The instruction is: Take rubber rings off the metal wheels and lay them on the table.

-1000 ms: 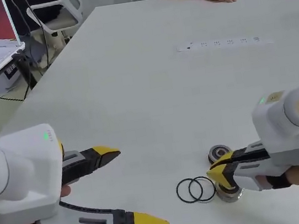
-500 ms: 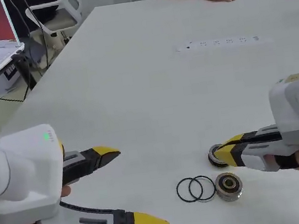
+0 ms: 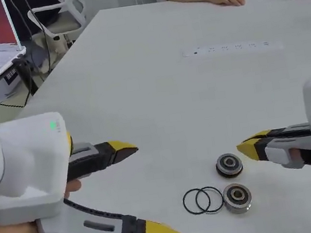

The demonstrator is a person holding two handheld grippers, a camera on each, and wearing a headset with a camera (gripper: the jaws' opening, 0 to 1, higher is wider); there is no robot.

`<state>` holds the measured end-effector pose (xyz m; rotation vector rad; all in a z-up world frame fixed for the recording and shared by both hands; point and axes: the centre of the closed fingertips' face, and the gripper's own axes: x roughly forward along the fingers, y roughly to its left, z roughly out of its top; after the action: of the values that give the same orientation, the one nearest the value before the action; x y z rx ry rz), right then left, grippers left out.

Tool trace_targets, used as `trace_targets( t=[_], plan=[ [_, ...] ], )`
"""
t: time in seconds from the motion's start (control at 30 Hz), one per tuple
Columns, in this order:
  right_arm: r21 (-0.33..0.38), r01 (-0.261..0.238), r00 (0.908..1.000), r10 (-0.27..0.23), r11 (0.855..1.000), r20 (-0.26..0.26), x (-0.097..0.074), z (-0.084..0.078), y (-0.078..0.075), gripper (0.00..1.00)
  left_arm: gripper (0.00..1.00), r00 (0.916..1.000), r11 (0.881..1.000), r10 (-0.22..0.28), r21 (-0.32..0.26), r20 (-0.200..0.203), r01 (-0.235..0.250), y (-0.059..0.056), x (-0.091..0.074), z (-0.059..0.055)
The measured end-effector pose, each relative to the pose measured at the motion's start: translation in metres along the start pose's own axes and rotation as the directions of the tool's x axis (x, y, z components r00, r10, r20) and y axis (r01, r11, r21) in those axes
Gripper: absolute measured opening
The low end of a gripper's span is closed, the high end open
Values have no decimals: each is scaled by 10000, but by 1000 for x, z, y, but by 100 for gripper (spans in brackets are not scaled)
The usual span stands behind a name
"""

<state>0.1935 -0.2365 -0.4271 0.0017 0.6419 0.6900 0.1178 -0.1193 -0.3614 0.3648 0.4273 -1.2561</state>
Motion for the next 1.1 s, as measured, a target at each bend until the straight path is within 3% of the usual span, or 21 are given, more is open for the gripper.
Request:
trace_targets(
  t=[0.2,0.43,0.6,0.73,0.87,0.93,1.1],
  plan=[
    [112,225,9997,-226,9997,50,-3,0,-7,4,84,9995,9955,-320,897,85,311,12,11,32],
    [435,547,9982,-558,9976,236,-10,2,-21,3,84,9953,9806,-814,1827,517,707,23,38,73],
    [663,709,9970,-729,9953,271,-13,1,-28,2,81,9918,9741,-1113,2045,624,965,30,56,85],
    [691,725,9969,-744,9950,266,-13,0,-29,2,75,9890,9731,-1300,2004,700,1137,38,72,87],
    [576,656,9977,-666,9962,156,-11,-3,-28,2,71,9895,9852,-1177,1353,840,1057,52,92,83],
    [514,629,9979,-635,9967,115,-10,-5,-28,2,70,9883,9868,-1153,1255,996,1024,54,99,81],
    [491,529,9986,-530,9974,16,-8,-9,-26,3,63,9913,9871,-1158,1185,626,1078,51,115,60]
  ],
)
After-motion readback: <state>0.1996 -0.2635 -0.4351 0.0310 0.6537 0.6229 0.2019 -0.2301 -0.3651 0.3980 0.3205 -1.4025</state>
